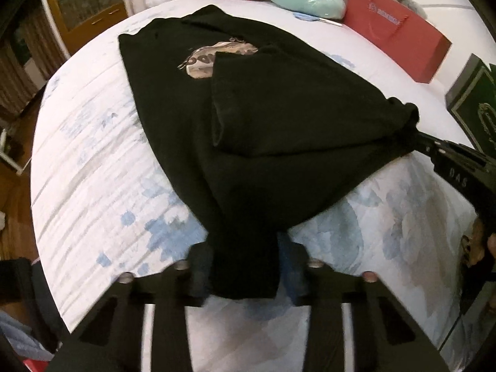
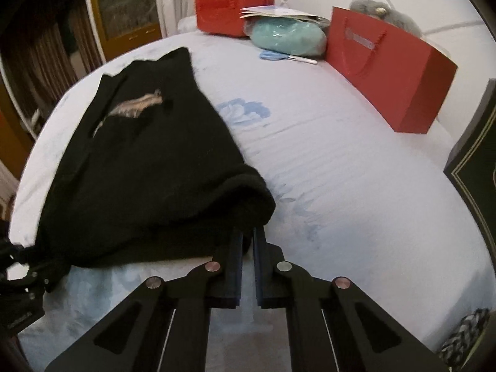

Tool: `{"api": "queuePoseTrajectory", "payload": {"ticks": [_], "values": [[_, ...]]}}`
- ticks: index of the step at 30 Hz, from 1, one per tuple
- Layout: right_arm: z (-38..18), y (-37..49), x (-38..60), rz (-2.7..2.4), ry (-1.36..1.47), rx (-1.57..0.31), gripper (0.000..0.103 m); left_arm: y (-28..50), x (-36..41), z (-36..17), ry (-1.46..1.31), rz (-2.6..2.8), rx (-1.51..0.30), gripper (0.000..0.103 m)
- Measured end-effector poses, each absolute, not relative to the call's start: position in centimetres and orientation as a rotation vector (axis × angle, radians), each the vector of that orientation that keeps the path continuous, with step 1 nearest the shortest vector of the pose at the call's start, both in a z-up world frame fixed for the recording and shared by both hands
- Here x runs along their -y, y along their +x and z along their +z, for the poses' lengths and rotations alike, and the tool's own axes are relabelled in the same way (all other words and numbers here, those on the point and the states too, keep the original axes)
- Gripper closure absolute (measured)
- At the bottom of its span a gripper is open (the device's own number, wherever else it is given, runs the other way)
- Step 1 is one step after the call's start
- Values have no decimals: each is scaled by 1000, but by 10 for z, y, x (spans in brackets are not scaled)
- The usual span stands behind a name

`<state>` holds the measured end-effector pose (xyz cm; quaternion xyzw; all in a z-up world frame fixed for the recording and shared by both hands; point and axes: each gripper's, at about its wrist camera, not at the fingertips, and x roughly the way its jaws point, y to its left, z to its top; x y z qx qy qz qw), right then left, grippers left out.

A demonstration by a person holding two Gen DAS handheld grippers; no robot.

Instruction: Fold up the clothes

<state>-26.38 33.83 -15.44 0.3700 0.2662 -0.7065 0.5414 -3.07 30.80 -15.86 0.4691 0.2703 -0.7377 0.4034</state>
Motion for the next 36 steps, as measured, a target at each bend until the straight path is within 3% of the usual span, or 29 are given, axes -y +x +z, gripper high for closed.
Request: {"api": "queuePoseTrajectory", "payload": {"ticks": [20, 25, 33, 36], "values": [[-59, -244, -292, -1731, 747, -449, 98, -20, -216, -68, 1044, -2054, -690, 83], [-38, -232, -219, -1705, 694, -461, 98, -10, -137, -54, 1011, -2082, -720, 83], [-61, -227, -46, -1664, 791, -532, 98, -2, 48, -65, 1047, -2061, -796, 83], [-69, -225, 19, -1648, 828, -558, 95, -9, 110, -81, 1120, -2066, -825, 76]]}}
